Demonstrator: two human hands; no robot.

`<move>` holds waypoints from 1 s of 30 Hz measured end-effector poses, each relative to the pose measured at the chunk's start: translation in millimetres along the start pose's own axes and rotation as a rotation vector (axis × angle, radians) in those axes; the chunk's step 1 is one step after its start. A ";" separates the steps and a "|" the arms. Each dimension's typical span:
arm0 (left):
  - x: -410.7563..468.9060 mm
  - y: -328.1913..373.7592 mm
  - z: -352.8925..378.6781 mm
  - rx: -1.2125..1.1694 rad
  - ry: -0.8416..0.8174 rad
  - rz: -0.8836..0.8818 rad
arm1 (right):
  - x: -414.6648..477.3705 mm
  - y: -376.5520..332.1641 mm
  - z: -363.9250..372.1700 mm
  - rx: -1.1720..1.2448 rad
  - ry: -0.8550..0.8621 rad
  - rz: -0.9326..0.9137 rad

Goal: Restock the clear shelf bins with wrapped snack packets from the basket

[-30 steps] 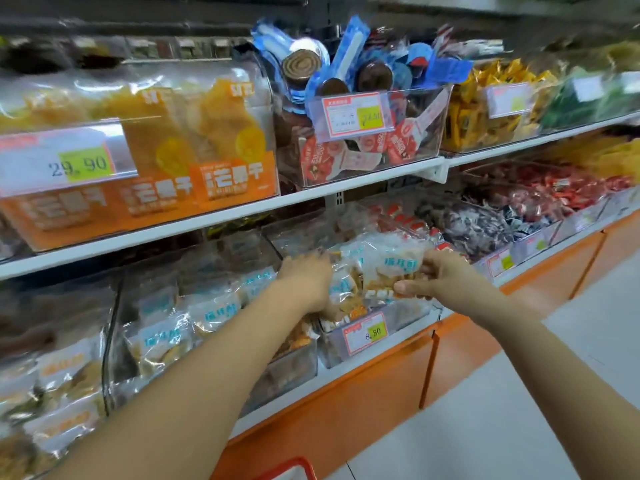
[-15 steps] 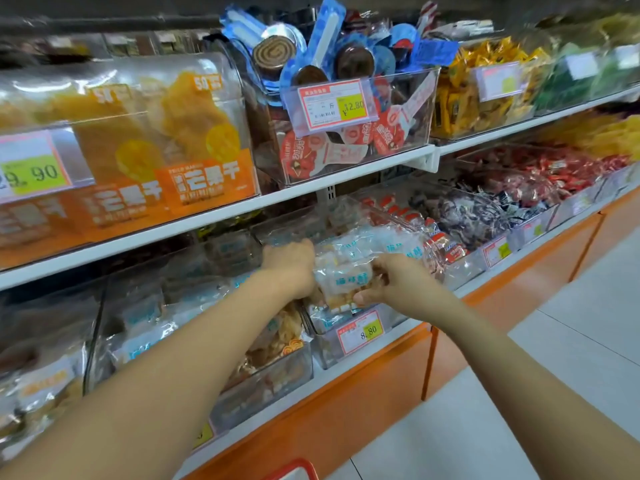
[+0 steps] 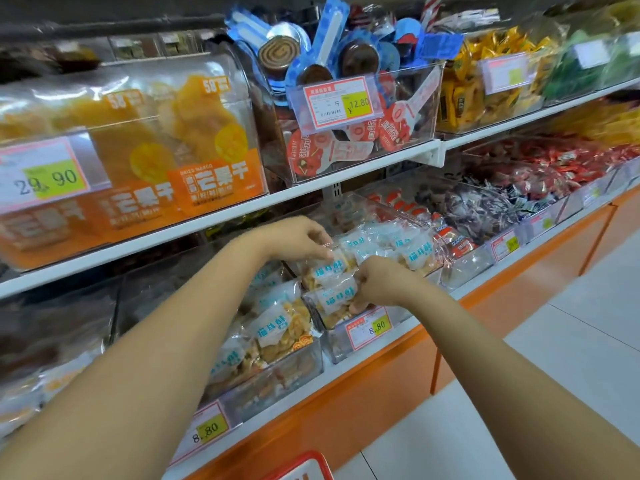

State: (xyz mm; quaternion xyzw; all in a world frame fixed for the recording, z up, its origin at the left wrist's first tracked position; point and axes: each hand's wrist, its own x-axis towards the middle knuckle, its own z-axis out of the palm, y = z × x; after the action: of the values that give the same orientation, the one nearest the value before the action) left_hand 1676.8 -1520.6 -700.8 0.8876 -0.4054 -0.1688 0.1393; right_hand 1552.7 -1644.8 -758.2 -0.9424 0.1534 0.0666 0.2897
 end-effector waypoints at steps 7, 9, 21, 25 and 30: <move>-6.1 5.2 25.4 0.079 0.186 0.018 | -18.3 10.0 17.4 0.194 0.444 -0.054; -9.0 13.5 31.5 0.199 0.199 0.034 | -18.3 7.9 18.3 0.121 0.532 -0.173; -22.2 10.5 51.3 0.203 0.185 -0.012 | -22.4 28.1 22.8 0.226 0.594 -0.274; -20.4 18.6 41.6 0.117 0.339 0.007 | -21.0 74.0 -2.9 0.259 0.822 -0.145; 10.0 61.8 46.2 0.177 0.265 0.097 | 6.1 101.1 -23.4 0.146 0.562 -0.037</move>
State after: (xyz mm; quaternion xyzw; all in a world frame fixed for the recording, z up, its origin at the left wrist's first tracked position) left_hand 1622.3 -1572.4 -720.7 0.8902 -0.4393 -0.0069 0.1208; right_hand 1526.2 -1738.9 -793.4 -0.9033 0.2147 -0.2135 0.3039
